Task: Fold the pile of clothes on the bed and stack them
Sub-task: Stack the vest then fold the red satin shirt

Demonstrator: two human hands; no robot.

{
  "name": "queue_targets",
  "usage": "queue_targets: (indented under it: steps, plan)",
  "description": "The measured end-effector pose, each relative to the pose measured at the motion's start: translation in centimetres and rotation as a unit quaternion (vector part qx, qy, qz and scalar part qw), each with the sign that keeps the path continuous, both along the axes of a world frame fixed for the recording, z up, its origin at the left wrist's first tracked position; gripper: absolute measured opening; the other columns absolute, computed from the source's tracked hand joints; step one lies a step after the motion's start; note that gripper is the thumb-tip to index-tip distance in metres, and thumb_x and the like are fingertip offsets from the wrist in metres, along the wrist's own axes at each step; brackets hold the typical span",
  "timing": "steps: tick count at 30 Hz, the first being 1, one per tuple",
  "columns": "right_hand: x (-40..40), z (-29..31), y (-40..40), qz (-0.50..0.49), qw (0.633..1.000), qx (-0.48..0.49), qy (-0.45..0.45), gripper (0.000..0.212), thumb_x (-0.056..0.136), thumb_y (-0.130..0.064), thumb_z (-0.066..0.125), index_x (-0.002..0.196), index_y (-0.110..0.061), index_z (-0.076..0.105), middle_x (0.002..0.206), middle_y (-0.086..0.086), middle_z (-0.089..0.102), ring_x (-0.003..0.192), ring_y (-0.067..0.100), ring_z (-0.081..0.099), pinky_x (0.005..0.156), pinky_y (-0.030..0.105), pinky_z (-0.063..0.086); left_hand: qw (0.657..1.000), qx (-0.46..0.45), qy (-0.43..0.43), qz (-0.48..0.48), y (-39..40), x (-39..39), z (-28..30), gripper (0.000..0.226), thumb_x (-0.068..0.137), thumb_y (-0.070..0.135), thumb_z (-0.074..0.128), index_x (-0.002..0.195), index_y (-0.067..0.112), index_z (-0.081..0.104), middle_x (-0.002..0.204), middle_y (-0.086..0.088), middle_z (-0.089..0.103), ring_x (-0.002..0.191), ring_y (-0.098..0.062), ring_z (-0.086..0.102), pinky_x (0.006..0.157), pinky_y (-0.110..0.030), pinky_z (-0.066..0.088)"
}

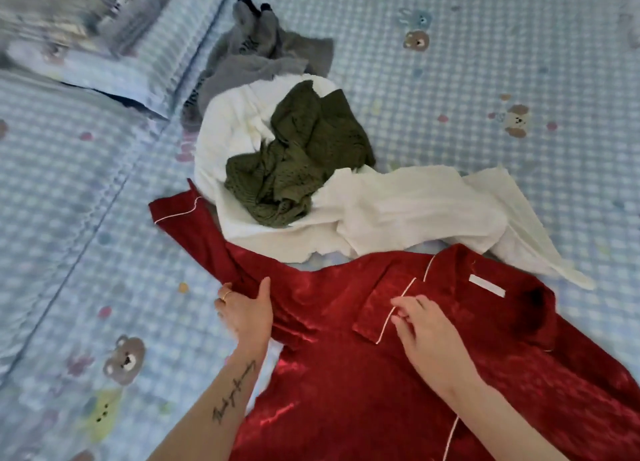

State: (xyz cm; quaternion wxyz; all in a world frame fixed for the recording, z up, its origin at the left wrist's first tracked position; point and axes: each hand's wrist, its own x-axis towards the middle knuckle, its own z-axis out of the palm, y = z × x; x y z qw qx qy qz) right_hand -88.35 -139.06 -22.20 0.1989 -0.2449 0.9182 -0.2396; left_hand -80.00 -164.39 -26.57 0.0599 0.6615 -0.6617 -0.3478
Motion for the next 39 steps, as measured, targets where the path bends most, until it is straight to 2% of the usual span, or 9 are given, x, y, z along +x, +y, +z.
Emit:
queue_targets:
  steps: [7,11,15,18,22,25,29,33,39]
  plan:
    - [-3.7,0.4,-21.6,0.079,0.99,-0.096,-0.073,0.025,0.094,-0.021,0.052,0.117,-0.014,0.061,0.105,0.002,0.068,0.097,0.015,0.062,0.085,0.023,0.045,0.999,-0.032,-0.034,0.002,-11.3,-2.4,-0.8,0.044,0.085,0.022,0.06,0.124,0.007,0.047,0.126,-0.018,0.044,0.114,-0.036,0.046,0.096,-0.046,0.036]
    - [-4.6,-0.8,-32.2,0.093,0.977,-0.114,-0.156,0.026,0.094,-0.013,0.049,0.116,-0.01,0.063,0.109,0.007,0.069,0.102,0.018,0.062,0.088,0.019,0.042,0.99,-0.014,0.106,0.093,-15.9,-1.6,-1.4,0.015,0.085,0.002,0.044,0.097,0.008,0.05,0.1,-0.012,0.056,0.096,-0.033,0.055,0.082,-0.035,0.041]
    - [-4.7,-3.0,-39.8,0.128,0.975,-0.04,-0.178,0.03,0.094,-0.007,0.043,0.117,-0.009,0.063,0.117,0.011,0.065,0.111,0.024,0.058,0.09,0.021,0.039,0.947,0.092,0.215,0.221,-20.6,0.3,-2.7,0.021,0.081,-0.002,0.038,0.093,0.004,0.054,0.081,-0.01,0.055,0.065,-0.021,0.049,0.057,-0.027,0.037]
    - [-4.1,-5.0,-43.5,0.161,0.973,0.024,-0.164,0.027,0.094,-0.011,0.049,0.116,-0.002,0.062,0.119,0.015,0.064,0.113,0.03,0.057,0.098,0.035,0.042,0.903,0.151,0.307,0.26,-23.3,1.7,-3.6,0.031,0.079,-0.005,0.038,0.093,0.003,0.065,0.083,-0.014,0.06,0.073,-0.022,0.053,0.059,-0.028,0.042]
    - [-3.2,-6.8,-46.8,0.118,0.974,-0.008,-0.192,0.035,0.081,-0.034,0.071,0.107,-0.013,0.062,0.105,0.002,0.068,0.097,0.017,0.063,0.085,0.023,0.047,0.853,0.19,0.395,0.282,-25.7,2.9,-3.8,0.03,0.085,0.009,0.042,0.071,0.02,0.066,0.073,-0.002,0.063,0.07,-0.015,0.059,0.062,-0.025,0.047]
    - [-2.9,-7.5,-49.1,0.1,0.96,-0.04,-0.258,0.033,0.076,-0.036,0.075,0.1,-0.021,0.059,0.094,-0.005,0.066,0.078,0.004,0.061,0.069,0.007,0.046,0.824,0.239,0.426,0.286,-26.1,3.4,-4.1,0.021,0.093,0.03,0.047,0.087,0.022,0.065,0.088,-0.001,0.067,0.081,-0.015,0.061,0.068,-0.028,0.048]
    - [-3.4,-6.6,-51.1,0.132,0.935,-0.012,-0.329,0.041,0.077,-0.033,0.076,0.109,-0.011,0.064,0.106,0.006,0.069,0.098,0.018,0.065,0.097,0.033,0.049,0.763,0.294,0.523,0.239,-26.6,3.3,-2.3,0.038,0.096,0.031,0.043,0.117,0.006,0.062,0.111,-0.012,0.069,0.101,-0.022,0.066,0.08,-0.031,0.05]
    - [-5.9,-1.2,-50.7,0.135,0.881,-0.115,-0.438,0.008,0.082,-0.021,0.072,0.087,-0.017,0.069,0.085,0.002,0.068,0.08,0.017,0.062,0.085,0.035,0.05,0.802,0.183,0.552,0.136,-27.3,3.4,2.1,0.017,0.093,0.012,0.052,0.103,0.007,0.065,0.096,-0.01,0.072,0.092,-0.023,0.066,0.079,-0.028,0.055]
    - [-10.9,9.5,-42.7,0.185,0.889,-0.186,-0.376,0.01,0.082,-0.021,0.071,0.085,-0.027,0.063,0.085,-0.005,0.059,0.084,0.014,0.052,0.084,0.033,0.037,0.792,0.181,0.582,0.025,-22.7,2.7,10.1,0.02,0.082,0.018,0.067,0.101,0.017,0.071,0.104,-0.007,0.072,0.096,-0.018,0.068,0.081,-0.027,0.055]
